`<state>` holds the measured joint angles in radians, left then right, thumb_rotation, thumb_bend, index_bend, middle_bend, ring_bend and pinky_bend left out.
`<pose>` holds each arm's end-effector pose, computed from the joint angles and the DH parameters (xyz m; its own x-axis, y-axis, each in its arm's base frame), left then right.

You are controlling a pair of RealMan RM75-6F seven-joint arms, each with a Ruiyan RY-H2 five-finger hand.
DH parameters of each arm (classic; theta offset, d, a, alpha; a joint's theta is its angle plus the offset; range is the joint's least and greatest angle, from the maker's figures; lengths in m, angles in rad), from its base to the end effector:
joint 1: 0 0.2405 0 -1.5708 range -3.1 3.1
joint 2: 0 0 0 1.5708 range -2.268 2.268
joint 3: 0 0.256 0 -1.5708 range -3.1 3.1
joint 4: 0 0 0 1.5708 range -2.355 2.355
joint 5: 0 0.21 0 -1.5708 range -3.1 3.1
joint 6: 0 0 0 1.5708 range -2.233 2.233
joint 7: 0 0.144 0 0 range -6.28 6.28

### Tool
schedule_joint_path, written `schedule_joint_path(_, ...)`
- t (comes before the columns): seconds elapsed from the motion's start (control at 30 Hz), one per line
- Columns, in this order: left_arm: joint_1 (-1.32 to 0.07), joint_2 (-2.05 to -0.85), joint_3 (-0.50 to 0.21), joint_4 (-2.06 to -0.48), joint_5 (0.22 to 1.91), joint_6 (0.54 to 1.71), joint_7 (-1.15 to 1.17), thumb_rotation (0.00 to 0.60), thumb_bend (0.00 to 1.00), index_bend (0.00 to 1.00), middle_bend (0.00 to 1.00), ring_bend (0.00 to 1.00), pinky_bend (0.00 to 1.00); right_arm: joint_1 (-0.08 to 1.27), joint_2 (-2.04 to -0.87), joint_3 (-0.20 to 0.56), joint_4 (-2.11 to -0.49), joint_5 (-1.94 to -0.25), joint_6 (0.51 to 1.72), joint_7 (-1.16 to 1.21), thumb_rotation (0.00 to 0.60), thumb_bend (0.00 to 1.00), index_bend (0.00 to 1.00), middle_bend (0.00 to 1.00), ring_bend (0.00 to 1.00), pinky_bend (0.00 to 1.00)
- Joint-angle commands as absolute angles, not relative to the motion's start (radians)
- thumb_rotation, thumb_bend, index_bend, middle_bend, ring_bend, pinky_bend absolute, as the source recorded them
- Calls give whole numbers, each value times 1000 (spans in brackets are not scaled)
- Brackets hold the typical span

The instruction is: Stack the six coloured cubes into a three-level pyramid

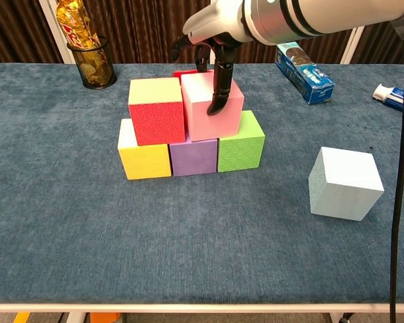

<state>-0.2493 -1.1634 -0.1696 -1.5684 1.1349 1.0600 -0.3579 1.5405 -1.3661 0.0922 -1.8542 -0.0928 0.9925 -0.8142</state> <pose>-0.3349 0.2499 0.1272 -0.0949 0.1534 0.9836 0.9637 0.2619 0.0522 0.0292 -0.3482 -0.0024 0.7021 -0.3581 0.6154 -0.7013 -0.4973 0.5107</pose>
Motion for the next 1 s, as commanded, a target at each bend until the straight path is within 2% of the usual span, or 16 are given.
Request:
schedule_joint_path(0.03, -249, -1163, -170, -1569, 1135, 1060, -357, 600, 238, 74, 16, 0, 3, 1539, -1369, 94, -1854, -91, 994, -819, 600, 177, 0, 621, 114, 0)
schedule_joint_path(0.7, -247, -1163, -168, -1563, 1139, 1055, -371, 600, 238, 74, 16, 0, 3, 1526, -1390, 114, -1830, -75, 978, -845, 600, 160, 0, 614, 113, 0)
schedule_joint_path(0.77, -246, -1164, -168, -1562, 1139, 1054, -372, 600, 238, 74, 16, 0, 3, 1525, -1388, 116, -1831, -74, 975, -846, 600, 130, 0, 565, 113, 0)
schedule_joint_path(0.83, -246, -1165, -168, -1562, 1139, 1054, -373, 600, 238, 74, 16, 0, 3, 1522, -1385, 117, -1833, -75, 966, -844, 600, 90, 0, 449, 97, 0)
schedule_joint_path(0.93, -246, -1165, -168, -1560, 1139, 1054, -374, 600, 238, 74, 16, 0, 3, 1521, -1370, 118, -1838, -68, 937, -843, 600, 26, 0, 266, 21, 0)
schedule_joint_path(1.0, -247, -1164, -169, -1561, 1139, 1054, -375, 600, 238, 74, 16, 0, 3, 1521, -1364, 117, -1838, -69, 925, -841, 600, 6, 0, 189, 1, 0)
